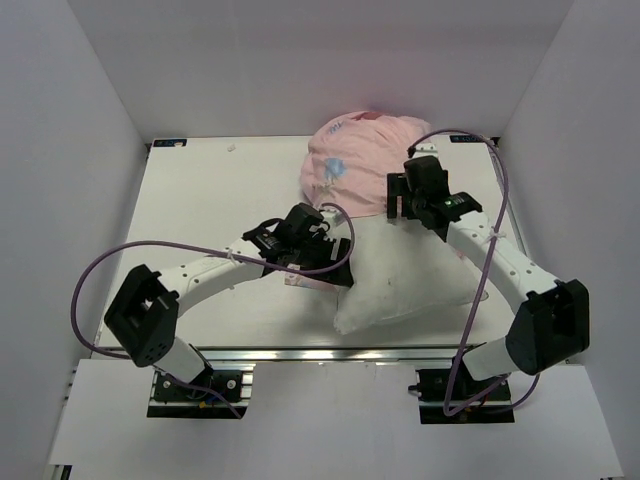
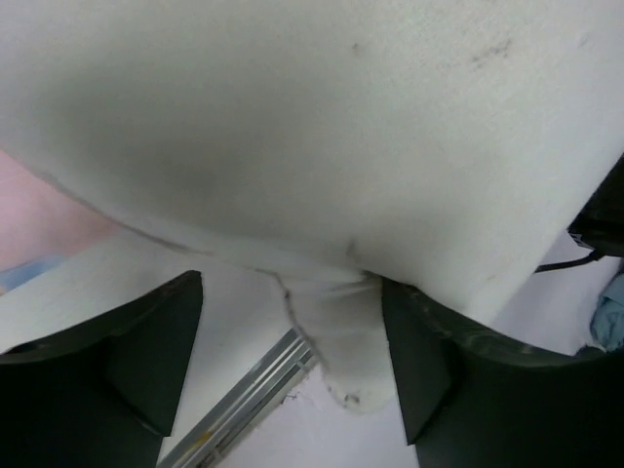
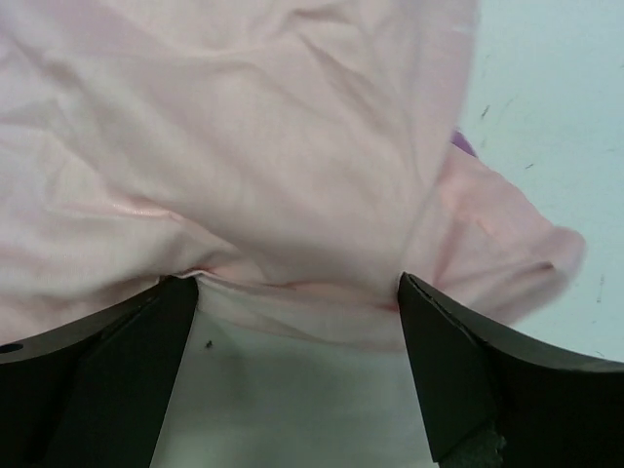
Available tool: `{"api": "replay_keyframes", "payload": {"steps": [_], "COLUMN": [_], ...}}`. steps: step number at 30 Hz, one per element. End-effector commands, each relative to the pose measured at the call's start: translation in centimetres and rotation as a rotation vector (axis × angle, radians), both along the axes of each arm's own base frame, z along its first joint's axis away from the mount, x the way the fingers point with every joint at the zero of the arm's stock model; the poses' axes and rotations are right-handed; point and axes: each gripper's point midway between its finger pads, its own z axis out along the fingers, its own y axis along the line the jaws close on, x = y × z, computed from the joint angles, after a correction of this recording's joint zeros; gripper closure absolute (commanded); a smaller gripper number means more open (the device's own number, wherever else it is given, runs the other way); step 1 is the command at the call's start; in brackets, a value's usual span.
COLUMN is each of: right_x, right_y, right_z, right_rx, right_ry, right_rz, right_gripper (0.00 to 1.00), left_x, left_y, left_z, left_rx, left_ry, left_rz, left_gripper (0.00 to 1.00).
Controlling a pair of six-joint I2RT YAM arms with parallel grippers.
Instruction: Put the pillow into the pillowcase
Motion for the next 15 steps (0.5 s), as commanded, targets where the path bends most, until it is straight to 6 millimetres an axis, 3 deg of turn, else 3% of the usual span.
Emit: {"api": "replay_keyframes", "payload": {"steps": [1, 4, 5, 7, 11, 13, 15], "right_x": [0.3, -1.2, -1.9, -2.9, -6.4, -8.5, -9.4], "right_y": [-0.2, -0.4, -0.3, 0.3, 3.6, 6.0, 7.5], "right_z": [4.8, 7.0, 8.3, 9.2, 11.7, 12.6, 11.8], "right_rx": [0.008, 0.029, 0.057, 0.067, 0.046, 0.014, 0.011], "right_ry": [-0.091, -0.111, -0.141, -0.159, -0.180, -0.176, -0.124], "right_rz": [-0.024, 0.006, 0.029, 0.091, 0.269, 0.342, 0.359], "right_gripper": [0.11, 0.11, 0.11, 0.11, 0.11, 0.11, 0.11], "left_x": [0.4, 1.8, 2.1, 2.7, 5.0, 5.8, 6.5], "left_y": [1.2, 3.7, 4.4, 6.5, 12.2, 13.8, 14.8], "left_z": [3.1, 4.7, 5.0, 5.6, 3.3, 2.3, 1.6], "left_rx": [-0.004, 0.071, 0.085, 0.116, 0.127, 0.118, 0.124], "left_ry": [-0.074, -0.145, -0.163, -0.226, -0.124, -0.107, -0.129], "left_rz": [0.056, 0.192, 0.224, 0.293, 0.454, 0.494, 0.503], "left_gripper": [0.15, 0.02, 0.02, 0.02, 0.02, 0.02, 0.02]}}
